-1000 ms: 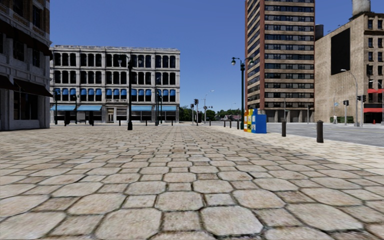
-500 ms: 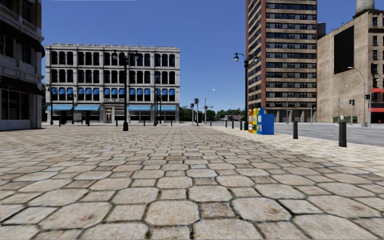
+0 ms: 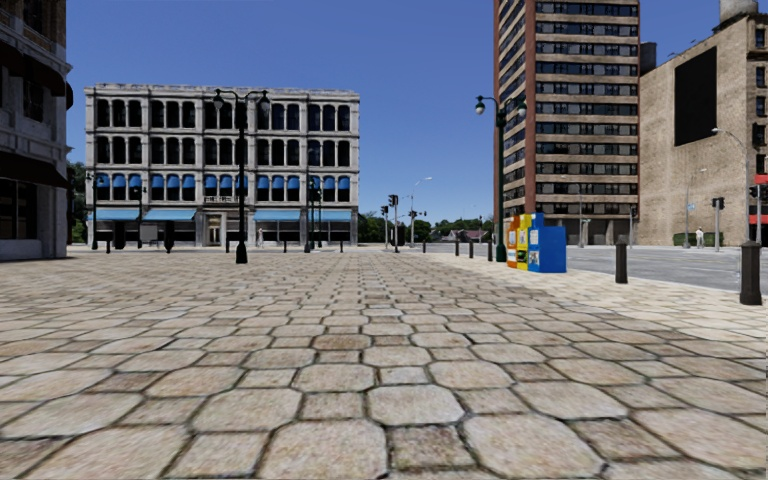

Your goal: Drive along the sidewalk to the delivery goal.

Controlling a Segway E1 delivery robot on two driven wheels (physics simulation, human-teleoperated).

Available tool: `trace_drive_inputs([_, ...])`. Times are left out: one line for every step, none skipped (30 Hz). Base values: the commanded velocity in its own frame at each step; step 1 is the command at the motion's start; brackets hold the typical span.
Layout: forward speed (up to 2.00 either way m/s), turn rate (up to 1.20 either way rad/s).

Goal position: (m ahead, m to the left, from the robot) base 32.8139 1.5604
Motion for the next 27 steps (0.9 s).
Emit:
trace_drive_inputs([2.00,0.00])
trace_drive_inputs([2.00,0.00])
trace_drive_inputs([2.00,0.00])
trace_drive_inputs([2.00,0.00])
trace_drive_inputs([2.00,0.00])
trace_drive_inputs([2.00,0.00])
trace_drive_inputs([2.00,0.00])
trace_drive_inputs([2.00,0.00])
trace_drive_inputs([2.00,0.00])
trace_drive_inputs([2.00,0.00])
trace_drive_inputs([2.00,0.00])
trace_drive_inputs([2.00,0.00])
trace_drive_inputs([2.00,0.00])
trace_drive_inputs([2.00,0.00])
trace_drive_inputs([2.00,0.00])
trace_drive_inputs([2.00,0.00])
trace_drive_inputs([2.00,0.00])
trace_drive_inputs([2.00,0.00])
trace_drive_inputs([2.00,0.00])
trace_drive_inputs([2.00,0.00])
trace_drive_inputs([2.00,0.00])
trace_drive_inputs([2.00,0.00])
trace_drive_inputs([2.00,0.00])
trace_drive_inputs([2.00,0.00])
trace_drive_inputs([2.00,0.00])
trace_drive_inputs([2.00,0.00])
trace_drive_inputs([2.00,0.00])
